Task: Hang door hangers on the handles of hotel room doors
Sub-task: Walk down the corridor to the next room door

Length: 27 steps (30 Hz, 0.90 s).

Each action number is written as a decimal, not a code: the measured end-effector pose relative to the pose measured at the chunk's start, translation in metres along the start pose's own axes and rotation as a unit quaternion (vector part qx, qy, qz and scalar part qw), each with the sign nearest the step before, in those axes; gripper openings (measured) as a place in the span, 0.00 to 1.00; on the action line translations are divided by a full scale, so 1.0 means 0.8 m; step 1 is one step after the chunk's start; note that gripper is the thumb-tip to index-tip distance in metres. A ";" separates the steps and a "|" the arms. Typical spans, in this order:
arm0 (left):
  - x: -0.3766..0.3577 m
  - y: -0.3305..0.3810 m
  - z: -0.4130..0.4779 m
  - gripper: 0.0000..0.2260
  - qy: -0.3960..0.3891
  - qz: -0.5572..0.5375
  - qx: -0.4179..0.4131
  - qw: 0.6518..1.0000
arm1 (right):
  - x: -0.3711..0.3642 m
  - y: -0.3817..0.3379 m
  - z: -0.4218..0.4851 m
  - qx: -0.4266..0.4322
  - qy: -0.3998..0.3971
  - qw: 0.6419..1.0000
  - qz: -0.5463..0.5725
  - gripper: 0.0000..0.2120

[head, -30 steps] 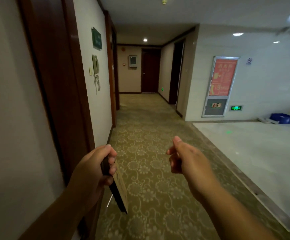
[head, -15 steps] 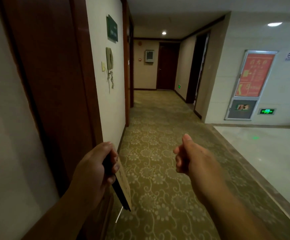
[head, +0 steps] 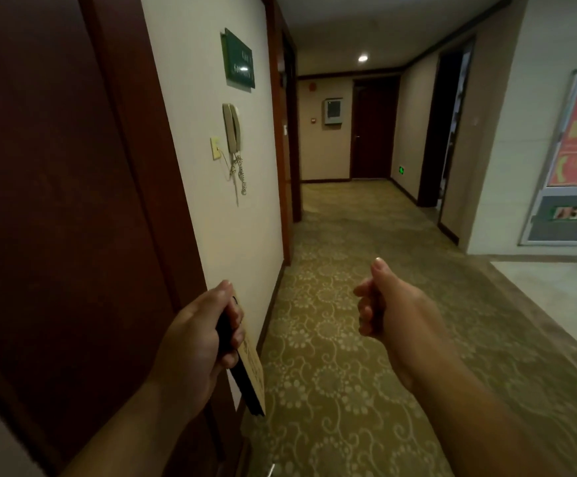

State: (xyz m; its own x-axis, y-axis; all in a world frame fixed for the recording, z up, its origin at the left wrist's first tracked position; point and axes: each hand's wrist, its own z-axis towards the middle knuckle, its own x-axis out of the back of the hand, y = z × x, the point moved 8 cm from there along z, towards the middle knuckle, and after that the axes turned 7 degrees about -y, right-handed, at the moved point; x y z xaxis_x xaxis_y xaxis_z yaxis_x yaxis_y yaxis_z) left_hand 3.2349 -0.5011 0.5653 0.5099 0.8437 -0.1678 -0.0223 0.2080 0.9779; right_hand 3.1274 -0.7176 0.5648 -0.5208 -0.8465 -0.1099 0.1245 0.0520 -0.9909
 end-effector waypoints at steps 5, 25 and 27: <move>-0.024 -0.023 0.101 0.18 -0.008 -0.037 -0.002 0.999 | 0.025 0.007 0.086 -0.009 0.005 1.000 -0.001 0.23; -0.083 -0.062 0.601 0.15 -0.081 -0.055 -0.007 0.995 | 0.041 -0.020 0.534 0.082 0.030 0.991 -0.104 0.23; -0.084 -0.071 0.645 0.14 -0.084 -0.054 0.002 0.995 | 0.045 -0.008 0.582 0.077 0.030 0.990 -0.114 0.23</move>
State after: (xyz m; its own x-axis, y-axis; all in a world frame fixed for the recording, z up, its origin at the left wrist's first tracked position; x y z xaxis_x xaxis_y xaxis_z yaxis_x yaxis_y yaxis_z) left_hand 3.6455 -0.8253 0.5857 0.6457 0.7218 -0.2492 0.0439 0.2907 0.9558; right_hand 3.5011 -0.9947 0.6041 -0.5990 -0.7937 0.1061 0.1225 -0.2218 -0.9674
